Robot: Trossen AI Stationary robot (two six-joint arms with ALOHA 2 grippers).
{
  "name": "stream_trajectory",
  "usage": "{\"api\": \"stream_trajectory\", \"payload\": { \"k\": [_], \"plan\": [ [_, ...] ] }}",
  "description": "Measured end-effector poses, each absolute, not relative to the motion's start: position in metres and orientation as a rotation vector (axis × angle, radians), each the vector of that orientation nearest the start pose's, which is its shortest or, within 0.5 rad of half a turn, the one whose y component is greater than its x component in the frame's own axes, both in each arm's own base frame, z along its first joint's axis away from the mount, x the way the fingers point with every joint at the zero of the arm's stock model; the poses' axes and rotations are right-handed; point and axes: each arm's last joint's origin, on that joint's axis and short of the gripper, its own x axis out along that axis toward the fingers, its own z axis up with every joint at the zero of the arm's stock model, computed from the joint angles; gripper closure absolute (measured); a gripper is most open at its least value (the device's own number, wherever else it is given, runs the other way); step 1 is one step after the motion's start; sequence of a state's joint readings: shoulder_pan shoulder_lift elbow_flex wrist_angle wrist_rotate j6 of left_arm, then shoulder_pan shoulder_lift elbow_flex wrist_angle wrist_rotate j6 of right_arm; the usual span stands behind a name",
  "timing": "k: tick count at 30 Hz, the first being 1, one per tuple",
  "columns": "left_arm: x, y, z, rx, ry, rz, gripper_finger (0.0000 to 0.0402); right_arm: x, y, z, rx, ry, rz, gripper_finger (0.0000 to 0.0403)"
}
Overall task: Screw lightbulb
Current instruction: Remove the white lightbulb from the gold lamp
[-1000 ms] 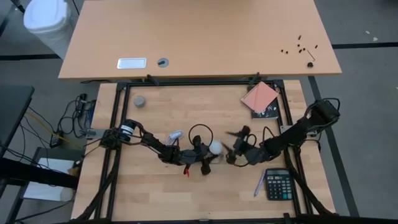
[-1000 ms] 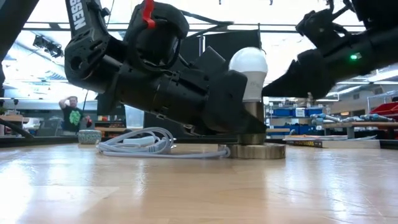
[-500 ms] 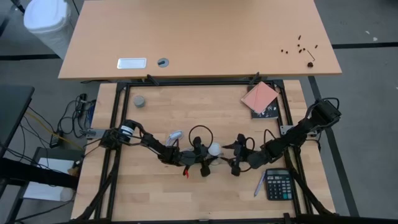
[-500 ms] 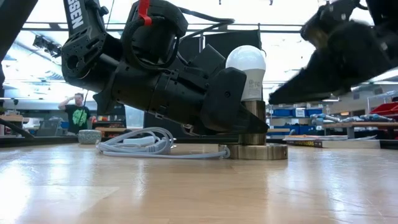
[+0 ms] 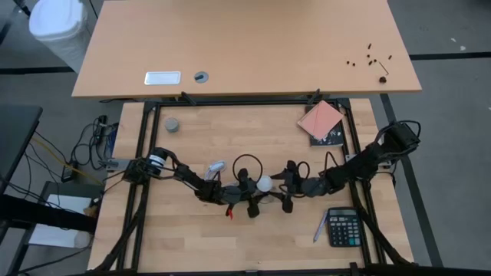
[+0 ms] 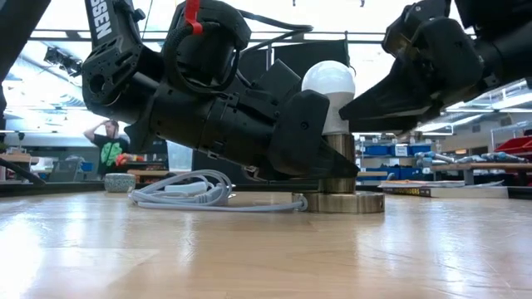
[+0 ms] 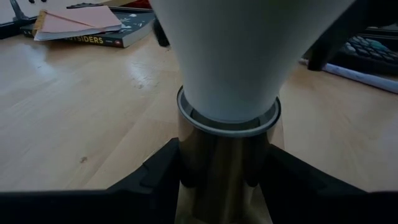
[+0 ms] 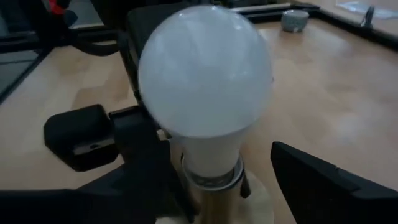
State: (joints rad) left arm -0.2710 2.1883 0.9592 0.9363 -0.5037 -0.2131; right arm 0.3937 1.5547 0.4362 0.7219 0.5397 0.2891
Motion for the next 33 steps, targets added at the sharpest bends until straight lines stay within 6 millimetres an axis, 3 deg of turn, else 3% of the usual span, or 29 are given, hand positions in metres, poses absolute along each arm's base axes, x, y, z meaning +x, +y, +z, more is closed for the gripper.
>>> {"api": "stream_trajectory", "payload": {
  "k": [11, 18, 23, 33],
  "plan": [
    [0.390, -0.092, 0.081, -0.102, 0.243, 0.279, 0.0217, 0.251, 0.071, 0.135, -0.081, 0.380, -0.255, 0.0100],
    [0.390, -0.092, 0.081, -0.100, 0.247, 0.284, 0.0217, 0.242, 0.076, 0.128, -0.074, 0.433, -0.393, 0.0113],
    [0.389, -0.095, 0.081, -0.096, 0.251, 0.257, 0.0217, 0.231, 0.079, 0.119, -0.161, 0.460, -0.521, 0.0119],
    [0.390, -0.094, 0.081, -0.094, 0.254, 0.263, 0.0217, 0.226, 0.100, 0.121, -0.003, 0.440, -0.395, 0.0124]
  ]
}}
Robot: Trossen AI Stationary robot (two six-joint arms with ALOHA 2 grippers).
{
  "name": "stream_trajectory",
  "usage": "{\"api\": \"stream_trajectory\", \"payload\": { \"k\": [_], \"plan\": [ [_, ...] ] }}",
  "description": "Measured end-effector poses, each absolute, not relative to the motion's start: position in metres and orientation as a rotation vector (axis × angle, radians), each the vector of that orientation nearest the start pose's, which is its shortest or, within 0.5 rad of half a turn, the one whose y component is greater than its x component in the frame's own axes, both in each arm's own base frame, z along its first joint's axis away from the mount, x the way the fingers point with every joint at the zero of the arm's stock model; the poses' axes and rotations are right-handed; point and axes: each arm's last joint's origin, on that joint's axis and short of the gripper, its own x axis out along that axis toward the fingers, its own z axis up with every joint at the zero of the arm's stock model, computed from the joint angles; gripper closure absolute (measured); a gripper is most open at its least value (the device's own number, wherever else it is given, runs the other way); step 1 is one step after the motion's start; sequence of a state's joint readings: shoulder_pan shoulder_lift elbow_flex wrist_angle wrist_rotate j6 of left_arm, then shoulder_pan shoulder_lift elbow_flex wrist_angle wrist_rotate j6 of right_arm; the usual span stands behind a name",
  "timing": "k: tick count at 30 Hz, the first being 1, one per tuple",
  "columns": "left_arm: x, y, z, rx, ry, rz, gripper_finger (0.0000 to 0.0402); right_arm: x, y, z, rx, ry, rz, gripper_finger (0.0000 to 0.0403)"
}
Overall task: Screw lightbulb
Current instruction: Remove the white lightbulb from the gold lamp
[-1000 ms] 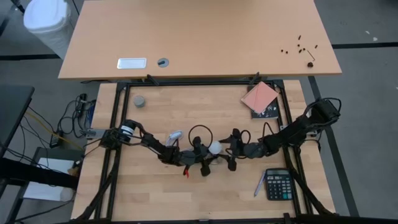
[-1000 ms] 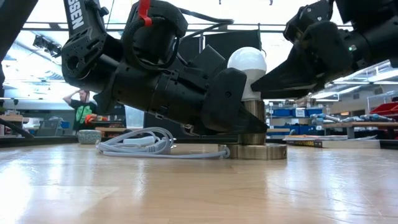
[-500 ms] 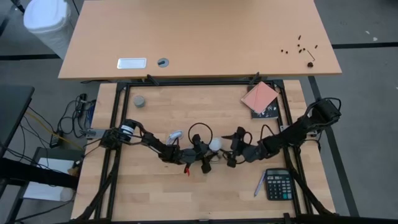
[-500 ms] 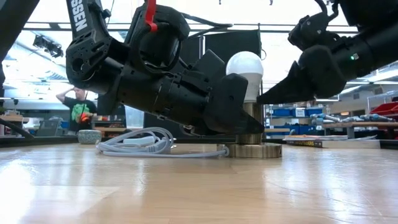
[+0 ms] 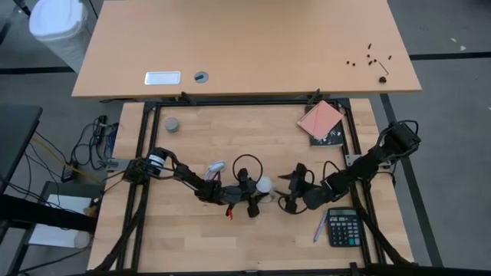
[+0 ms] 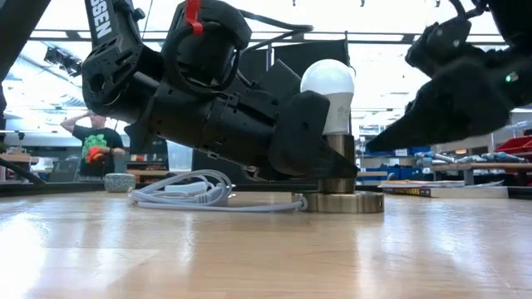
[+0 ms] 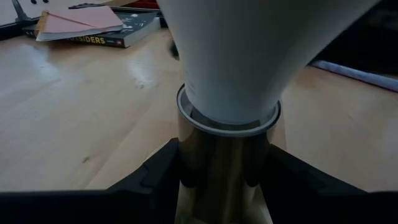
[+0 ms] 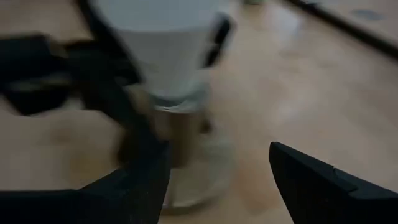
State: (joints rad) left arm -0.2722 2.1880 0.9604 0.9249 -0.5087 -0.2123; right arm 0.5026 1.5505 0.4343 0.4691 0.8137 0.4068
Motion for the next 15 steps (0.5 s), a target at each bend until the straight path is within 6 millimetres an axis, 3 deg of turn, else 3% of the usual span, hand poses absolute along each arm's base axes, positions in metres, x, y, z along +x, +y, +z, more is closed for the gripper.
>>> {"api": "stream_trajectory", "payload": {
  "k": [5, 11, 15],
  "plan": [
    [0.389, -0.094, 0.080, -0.094, 0.254, 0.267, 0.0217, 0.232, 0.108, 0.130, 0.097, 0.386, -0.227, 0.0125],
    [0.390, -0.094, 0.081, -0.095, 0.250, 0.271, 0.0217, 0.242, 0.101, 0.142, 0.048, 0.276, -0.231, 0.0125],
    [0.389, -0.093, 0.081, -0.095, 0.250, 0.277, 0.0217, 0.245, 0.092, 0.141, -0.012, 0.298, -0.255, 0.0127]
  ]
}}
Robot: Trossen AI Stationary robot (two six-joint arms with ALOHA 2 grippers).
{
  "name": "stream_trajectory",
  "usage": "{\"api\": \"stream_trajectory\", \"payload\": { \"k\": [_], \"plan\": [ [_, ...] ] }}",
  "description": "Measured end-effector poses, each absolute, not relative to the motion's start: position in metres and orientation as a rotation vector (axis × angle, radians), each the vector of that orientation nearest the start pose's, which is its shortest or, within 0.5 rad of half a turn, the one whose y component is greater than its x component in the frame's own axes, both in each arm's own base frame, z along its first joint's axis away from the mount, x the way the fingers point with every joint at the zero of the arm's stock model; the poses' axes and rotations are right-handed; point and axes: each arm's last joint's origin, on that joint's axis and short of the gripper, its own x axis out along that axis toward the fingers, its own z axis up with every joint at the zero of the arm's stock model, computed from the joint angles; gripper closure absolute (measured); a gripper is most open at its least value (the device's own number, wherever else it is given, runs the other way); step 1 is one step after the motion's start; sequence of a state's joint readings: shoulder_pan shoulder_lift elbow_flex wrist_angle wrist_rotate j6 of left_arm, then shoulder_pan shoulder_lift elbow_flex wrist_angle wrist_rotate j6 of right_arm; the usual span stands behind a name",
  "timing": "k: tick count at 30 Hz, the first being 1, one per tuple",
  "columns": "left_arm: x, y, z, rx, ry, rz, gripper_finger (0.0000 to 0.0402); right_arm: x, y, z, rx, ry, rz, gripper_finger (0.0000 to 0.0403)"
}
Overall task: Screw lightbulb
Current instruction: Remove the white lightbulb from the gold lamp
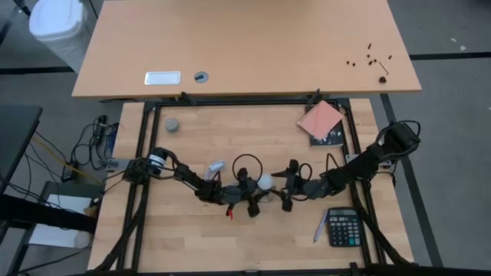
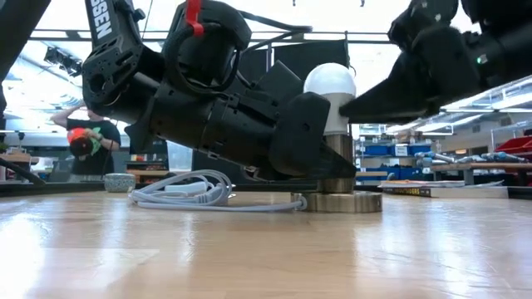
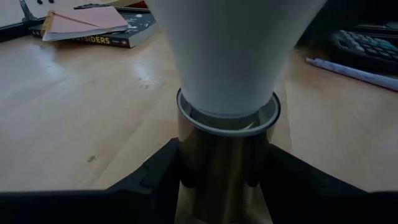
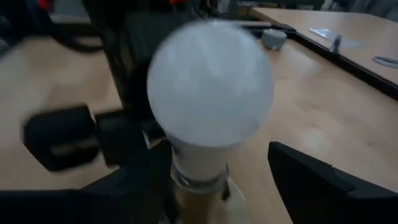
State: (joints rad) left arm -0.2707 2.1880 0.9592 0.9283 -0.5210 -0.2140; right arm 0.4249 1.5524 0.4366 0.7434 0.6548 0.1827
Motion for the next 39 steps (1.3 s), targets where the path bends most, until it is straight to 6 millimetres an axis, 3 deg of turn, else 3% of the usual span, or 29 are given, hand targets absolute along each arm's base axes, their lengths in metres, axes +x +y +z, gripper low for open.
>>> {"api": "stream_trajectory", "payload": {
  "k": [11, 19, 25, 34, 39],
  "plan": [
    [0.389, -0.093, 0.081, -0.094, 0.249, 0.282, 0.0217, 0.232, 0.087, 0.131, -0.117, 0.448, -0.383, 0.0137],
    [0.390, -0.093, 0.081, -0.096, 0.249, 0.278, 0.0217, 0.231, 0.097, 0.139, 0.022, 0.413, -0.255, 0.0133],
    [0.390, -0.093, 0.081, -0.097, 0.247, 0.277, 0.0217, 0.242, 0.097, 0.135, 0.074, 0.329, -0.251, 0.0098],
    [0.390, -0.093, 0.081, -0.101, 0.247, 0.276, 0.0217, 0.265, 0.093, 0.124, 0.004, 0.216, -0.271, 0.0033],
    [0.390, -0.093, 0.081, -0.102, 0.247, 0.276, 0.0217, 0.279, 0.094, 0.124, -0.050, 0.198, -0.304, 0.0029]
  ]
}}
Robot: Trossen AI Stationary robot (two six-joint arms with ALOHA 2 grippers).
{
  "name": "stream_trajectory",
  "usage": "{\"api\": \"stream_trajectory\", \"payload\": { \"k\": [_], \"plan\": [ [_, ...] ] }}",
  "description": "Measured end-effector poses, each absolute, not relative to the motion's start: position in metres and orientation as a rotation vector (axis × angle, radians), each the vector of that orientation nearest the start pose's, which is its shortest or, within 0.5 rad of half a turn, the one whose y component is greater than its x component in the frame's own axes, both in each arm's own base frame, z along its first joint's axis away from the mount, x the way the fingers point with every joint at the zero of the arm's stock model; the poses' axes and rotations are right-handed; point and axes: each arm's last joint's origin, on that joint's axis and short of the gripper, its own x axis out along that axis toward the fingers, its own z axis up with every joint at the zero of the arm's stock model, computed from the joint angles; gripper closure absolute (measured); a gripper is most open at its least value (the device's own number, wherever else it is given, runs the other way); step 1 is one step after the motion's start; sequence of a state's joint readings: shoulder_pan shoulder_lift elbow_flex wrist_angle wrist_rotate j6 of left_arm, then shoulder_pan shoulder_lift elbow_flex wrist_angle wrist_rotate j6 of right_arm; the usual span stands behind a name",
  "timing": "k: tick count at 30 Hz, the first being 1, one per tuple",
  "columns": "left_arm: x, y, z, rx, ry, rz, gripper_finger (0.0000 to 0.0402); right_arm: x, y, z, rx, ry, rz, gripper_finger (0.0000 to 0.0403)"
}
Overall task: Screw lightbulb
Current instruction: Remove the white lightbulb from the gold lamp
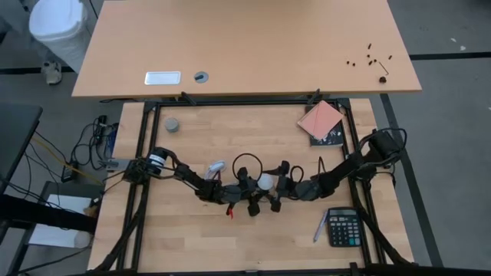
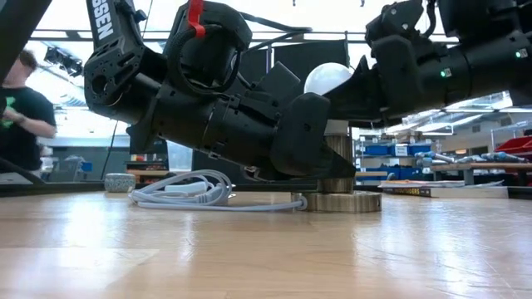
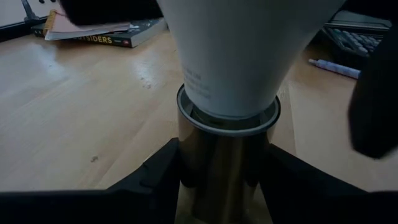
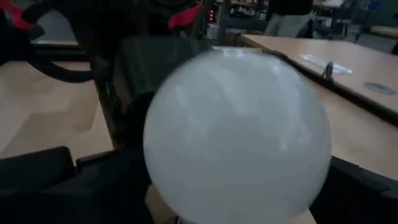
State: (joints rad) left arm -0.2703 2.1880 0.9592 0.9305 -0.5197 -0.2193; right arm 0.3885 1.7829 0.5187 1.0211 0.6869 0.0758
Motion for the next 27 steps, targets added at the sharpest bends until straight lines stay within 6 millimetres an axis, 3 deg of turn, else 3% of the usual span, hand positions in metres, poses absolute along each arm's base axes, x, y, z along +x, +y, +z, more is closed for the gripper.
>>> {"api": "stream_trajectory", "payload": {
  "k": [16, 27],
  "plan": [
    [0.3895, -0.0931, 0.0803, -0.098, 0.253, 0.276, 0.0217, 0.2803, 0.0951, 0.1285, -0.089, 0.191, -0.290, 0.0182],
    [0.3896, -0.0943, 0.0798, -0.079, 0.272, 0.239, 0.0217, 0.2801, 0.0976, 0.1328, -0.099, 0.191, -0.181, 0.0195]
  ]
}}
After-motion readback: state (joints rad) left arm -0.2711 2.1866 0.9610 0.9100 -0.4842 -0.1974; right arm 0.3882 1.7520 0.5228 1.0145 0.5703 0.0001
